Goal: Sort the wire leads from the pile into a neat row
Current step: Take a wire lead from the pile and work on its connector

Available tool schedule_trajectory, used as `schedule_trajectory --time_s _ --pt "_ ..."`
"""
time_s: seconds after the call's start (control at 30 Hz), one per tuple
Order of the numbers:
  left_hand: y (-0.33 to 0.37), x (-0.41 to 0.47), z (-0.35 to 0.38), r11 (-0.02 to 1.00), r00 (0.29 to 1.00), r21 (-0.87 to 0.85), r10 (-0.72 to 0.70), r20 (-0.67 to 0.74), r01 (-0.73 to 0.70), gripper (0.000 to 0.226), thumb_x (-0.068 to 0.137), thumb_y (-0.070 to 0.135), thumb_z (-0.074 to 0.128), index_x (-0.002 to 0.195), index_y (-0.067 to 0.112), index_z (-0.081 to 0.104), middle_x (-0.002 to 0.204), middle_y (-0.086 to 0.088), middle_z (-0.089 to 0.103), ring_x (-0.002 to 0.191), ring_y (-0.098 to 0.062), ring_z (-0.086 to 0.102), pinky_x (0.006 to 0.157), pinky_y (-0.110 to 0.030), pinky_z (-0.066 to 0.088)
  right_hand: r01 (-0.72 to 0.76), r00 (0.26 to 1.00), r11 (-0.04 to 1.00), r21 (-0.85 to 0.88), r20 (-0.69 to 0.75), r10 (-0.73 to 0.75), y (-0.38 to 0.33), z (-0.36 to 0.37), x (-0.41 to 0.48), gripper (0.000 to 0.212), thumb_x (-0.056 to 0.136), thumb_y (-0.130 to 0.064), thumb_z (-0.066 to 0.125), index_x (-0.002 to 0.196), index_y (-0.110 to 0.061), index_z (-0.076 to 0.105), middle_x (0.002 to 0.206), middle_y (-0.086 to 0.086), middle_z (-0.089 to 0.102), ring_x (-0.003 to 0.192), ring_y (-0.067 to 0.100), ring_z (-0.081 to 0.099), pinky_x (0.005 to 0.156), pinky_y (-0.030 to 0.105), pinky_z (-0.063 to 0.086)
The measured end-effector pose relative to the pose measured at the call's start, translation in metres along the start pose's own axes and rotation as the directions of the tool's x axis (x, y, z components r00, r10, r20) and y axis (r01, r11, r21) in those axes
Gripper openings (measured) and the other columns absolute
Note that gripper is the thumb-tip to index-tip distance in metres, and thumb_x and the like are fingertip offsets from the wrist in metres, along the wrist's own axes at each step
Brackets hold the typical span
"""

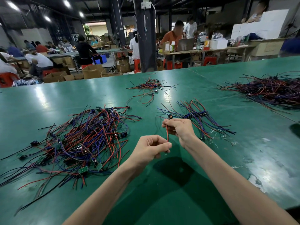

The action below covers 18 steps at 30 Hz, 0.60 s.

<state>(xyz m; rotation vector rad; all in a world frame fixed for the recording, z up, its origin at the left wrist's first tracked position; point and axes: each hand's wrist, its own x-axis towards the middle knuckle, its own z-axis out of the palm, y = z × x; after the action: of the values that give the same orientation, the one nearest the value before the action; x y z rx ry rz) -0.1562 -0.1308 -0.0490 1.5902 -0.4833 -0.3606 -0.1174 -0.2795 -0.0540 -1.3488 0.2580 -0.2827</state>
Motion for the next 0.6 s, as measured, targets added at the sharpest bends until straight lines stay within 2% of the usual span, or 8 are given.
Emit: schedule_trajectory --time_s 0.17,0.33,0.47,0.6 --pt "0.0027 -0.0012 -0.0036 0.997 0.999 0.068 0.030 0.040 -0.032 0.015 0.087 0.004 0.064 0.073 0.010 0.063 0.057 0.007 0.060 0.049 -0.001 0.044 0.048 -0.012 0.034 -0.010 1.000 1.000 -0.013 0.007 0.010 0.0029 0.0028 -0.0012 0.021 0.085 -0.003 0.066 0.064 -0.004 0.067 0.052 -0.002 0.066 0.051 0.010 0.051 0.050 0.014 0.046" --pt "0.0046 -0.0044 -0.0033 0.991 0.991 0.108 0.062 0.118 -0.075 0.011 0.091 0.002 0.057 0.088 0.008 0.066 0.068 -0.001 0.059 0.058 -0.005 0.047 0.055 -0.013 0.038 -0.029 1.000 1.000 -0.008 -0.010 0.029 0.0011 0.0011 -0.0011 0.019 0.085 -0.003 0.065 0.066 -0.003 0.068 0.054 0.000 0.066 0.059 0.015 0.053 0.060 0.023 0.048" --pt "0.0055 -0.0060 -0.0014 0.990 0.985 0.130 0.023 0.171 -0.046 0.015 0.094 0.007 0.054 0.084 0.005 0.065 0.066 0.002 0.056 0.052 0.000 0.048 0.053 -0.012 0.040 -0.036 0.999 0.999 -0.033 0.006 0.036 0.0016 0.0023 -0.0031 0.020 0.086 -0.004 0.065 0.066 -0.003 0.067 0.054 0.000 0.066 0.059 0.015 0.052 0.058 0.021 0.047" --pt "0.0038 -0.0029 -0.0054 0.995 0.979 0.097 -0.050 0.196 0.031 0.018 0.094 0.009 0.055 0.079 0.005 0.065 0.061 0.004 0.060 0.049 -0.003 0.049 0.053 -0.015 0.042 -0.051 0.999 0.998 -0.030 0.009 0.052 0.0040 0.0045 -0.0048 0.018 0.086 -0.004 0.065 0.068 -0.002 0.068 0.056 0.002 0.067 0.059 0.016 0.054 0.059 0.022 0.047"
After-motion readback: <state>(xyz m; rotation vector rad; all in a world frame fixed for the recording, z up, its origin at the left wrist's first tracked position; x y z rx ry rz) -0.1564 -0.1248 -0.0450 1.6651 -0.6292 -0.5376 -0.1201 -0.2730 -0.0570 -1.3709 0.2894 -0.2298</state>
